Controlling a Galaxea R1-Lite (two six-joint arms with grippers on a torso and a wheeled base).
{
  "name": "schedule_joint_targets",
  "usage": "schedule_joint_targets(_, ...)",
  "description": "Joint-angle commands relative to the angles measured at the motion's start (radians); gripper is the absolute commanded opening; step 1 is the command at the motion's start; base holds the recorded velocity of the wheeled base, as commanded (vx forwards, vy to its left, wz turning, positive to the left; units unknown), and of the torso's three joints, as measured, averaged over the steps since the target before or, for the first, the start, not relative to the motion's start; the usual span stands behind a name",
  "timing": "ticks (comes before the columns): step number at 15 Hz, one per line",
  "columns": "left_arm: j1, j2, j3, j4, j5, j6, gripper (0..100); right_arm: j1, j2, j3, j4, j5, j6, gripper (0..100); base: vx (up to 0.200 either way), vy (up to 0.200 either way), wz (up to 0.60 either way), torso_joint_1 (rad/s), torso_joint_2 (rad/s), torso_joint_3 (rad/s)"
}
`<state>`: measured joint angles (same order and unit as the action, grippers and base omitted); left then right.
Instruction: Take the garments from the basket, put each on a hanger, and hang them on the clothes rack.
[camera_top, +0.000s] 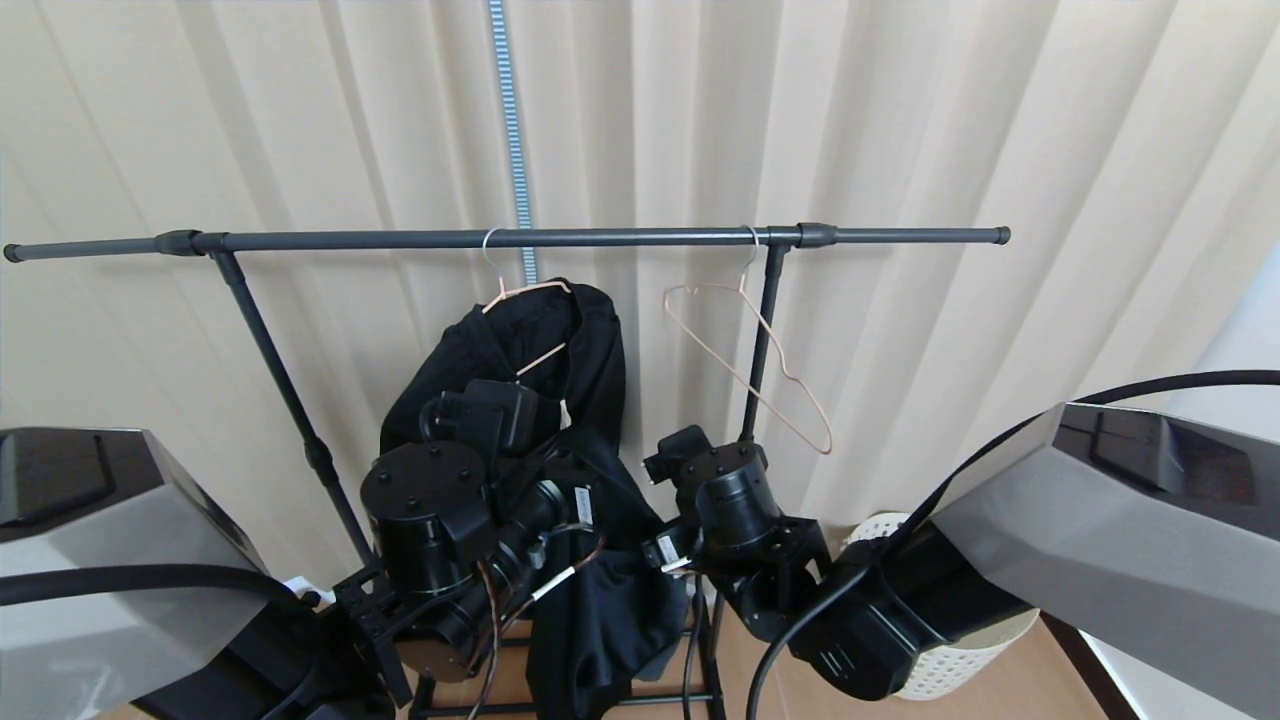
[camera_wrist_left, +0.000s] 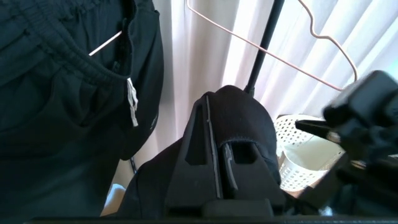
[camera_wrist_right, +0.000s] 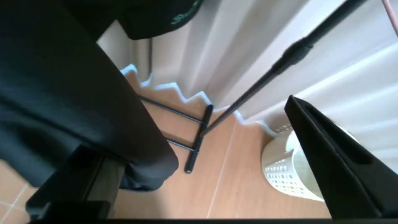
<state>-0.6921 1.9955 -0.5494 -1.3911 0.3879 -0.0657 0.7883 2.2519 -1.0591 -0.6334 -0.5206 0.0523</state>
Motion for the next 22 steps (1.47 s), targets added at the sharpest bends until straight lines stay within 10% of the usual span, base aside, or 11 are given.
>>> schedule_joint_targets(1,0.0,-0.006,0.0,0.001,0.0,0.001,0,-0.011,0.049,-0.019,0.0,-0.035,0.0,100,0.0,0.0,0.0,0.0,0.0,0.0)
schedule_joint_targets(5,0.016,-0.006,0.002,0.001,0.0,0.001,0,-0.044,0.061,-0.025,0.004,-0.053,-0.008,100,0.0,0.0,0.0,0.0,0.0,0.0)
schedule_joint_targets(6,0.016,-0.006,0.002,0.001,0.0,0.001,0,-0.052,0.08,-0.042,0.003,-0.07,-0.008,0,0.0,0.0,0.0,0.0,0.0,0.0)
schedule_joint_targets(11,0.045,-0.001,0.009,0.038,-0.007,0.007,0,-0.106,0.008,-0.05,0.017,-0.091,-0.016,0,0.0,0.0,0.0,0.0,0.0,0.0)
schedule_joint_targets(19,0.092,-0.138,-0.162,0.659,-0.162,0.003,0,-0.052,-0.371,-0.038,0.383,-0.09,-0.035,0,0.0,0.0,0.0,0.0,0.0,0.0)
schedule_joint_targets(22,0.092,-0.198,-0.198,0.731,-0.234,0.004,0,-0.035,-0.384,-0.122,0.491,-0.091,-0.04,0,0.0,0.0,0.0,0.0,0.0,0.0)
